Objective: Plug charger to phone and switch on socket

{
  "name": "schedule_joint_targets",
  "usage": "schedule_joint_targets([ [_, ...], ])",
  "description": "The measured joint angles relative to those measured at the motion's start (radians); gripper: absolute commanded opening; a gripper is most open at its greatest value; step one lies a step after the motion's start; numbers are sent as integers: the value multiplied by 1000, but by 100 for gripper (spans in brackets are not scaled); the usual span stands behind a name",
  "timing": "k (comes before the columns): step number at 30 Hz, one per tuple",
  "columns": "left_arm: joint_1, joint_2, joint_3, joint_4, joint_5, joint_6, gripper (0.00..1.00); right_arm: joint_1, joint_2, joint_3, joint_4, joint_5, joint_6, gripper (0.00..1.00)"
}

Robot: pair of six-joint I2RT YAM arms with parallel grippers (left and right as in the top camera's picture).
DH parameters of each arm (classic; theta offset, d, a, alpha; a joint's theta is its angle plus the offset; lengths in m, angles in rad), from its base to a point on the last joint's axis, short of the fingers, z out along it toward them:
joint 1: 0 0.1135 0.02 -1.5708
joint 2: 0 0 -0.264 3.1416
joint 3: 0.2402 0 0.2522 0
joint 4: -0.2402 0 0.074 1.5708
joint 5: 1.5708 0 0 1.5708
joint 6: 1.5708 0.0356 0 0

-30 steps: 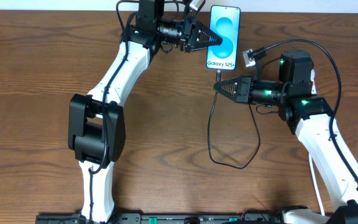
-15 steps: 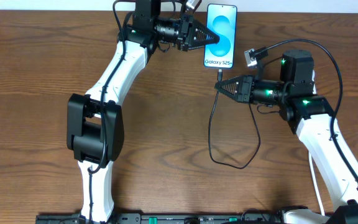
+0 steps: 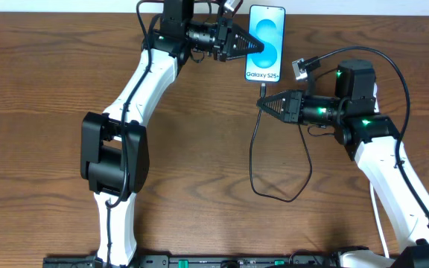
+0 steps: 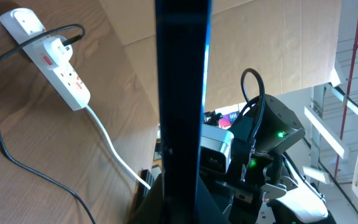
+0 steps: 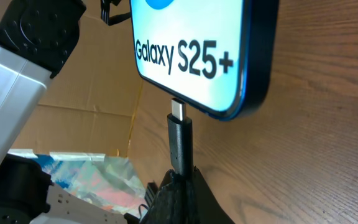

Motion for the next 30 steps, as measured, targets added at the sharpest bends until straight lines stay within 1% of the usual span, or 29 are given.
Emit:
schedule_joint_targets([
  [30, -4, 0, 0, 0, 5, 0, 7, 0, 0, 0, 11, 1, 0, 1],
])
